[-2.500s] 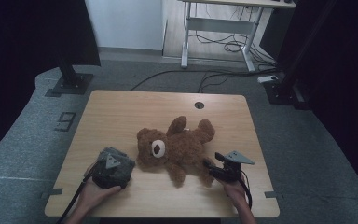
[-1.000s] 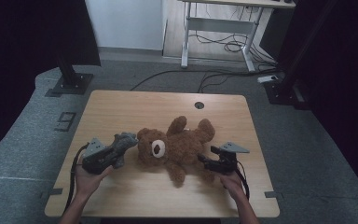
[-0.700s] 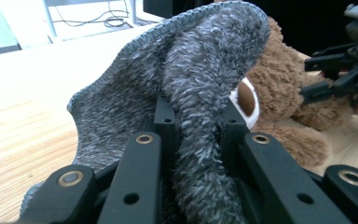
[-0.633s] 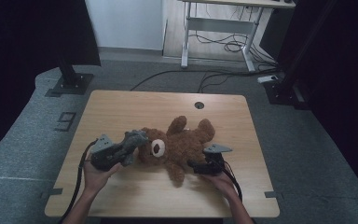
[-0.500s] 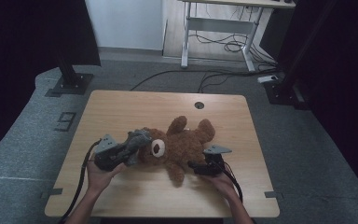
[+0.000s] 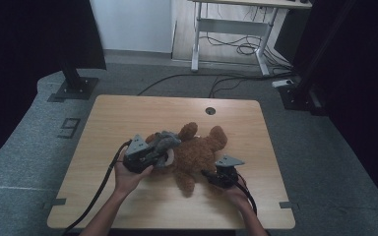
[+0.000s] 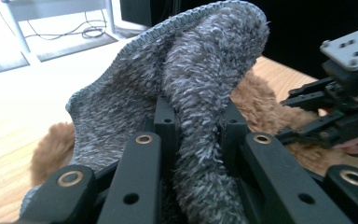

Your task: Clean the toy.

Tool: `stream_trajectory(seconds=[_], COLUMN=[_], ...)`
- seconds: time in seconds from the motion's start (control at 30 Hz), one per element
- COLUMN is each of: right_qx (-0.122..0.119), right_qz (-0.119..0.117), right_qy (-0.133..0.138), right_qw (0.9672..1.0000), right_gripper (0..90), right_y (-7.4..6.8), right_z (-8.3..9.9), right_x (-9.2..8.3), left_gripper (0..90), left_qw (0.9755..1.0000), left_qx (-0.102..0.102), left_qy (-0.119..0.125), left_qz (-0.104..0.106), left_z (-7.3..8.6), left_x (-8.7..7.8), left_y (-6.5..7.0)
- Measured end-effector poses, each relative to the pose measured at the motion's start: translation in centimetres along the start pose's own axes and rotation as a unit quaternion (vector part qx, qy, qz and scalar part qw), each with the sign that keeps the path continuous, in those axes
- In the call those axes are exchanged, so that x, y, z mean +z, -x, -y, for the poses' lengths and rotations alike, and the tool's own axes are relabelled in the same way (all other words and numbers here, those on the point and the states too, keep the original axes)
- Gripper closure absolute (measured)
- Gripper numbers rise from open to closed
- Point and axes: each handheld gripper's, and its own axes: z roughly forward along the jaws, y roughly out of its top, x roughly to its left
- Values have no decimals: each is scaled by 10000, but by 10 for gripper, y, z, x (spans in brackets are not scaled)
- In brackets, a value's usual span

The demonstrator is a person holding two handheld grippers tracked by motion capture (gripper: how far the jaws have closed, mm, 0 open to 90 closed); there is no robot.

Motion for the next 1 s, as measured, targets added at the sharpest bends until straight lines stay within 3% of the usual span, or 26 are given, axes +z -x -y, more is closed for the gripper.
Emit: stream_trajectory(seconds=[0.17,0.57,0.67,0.77,1.0], right_qx=[25,51,55,29,135], right_qz=[-57,-135,-126,-119,-152], right_qy=[9,10,-11,-52,-53], right_qw=[10000,9999,9999,9999,9998], right_gripper=[587,593,605,617,620], right_y=[1,2,2,2,6], right_z=[0,1,2,3,6], right_x=[0,-1,-1,-1,-4], left_gripper=[750,751,751,752,752], left_qw=[9994,9987,9980,9956,9939], left_qx=[213,188,241,387,59], left_qy=[-185,-338,-401,-493,-634], left_qz=[-208,-317,-427,-700,-905], left_z=[0,0,2,3,25], left_x=[12,25,26,22,11], left_y=[4,2,0,-3,-33])
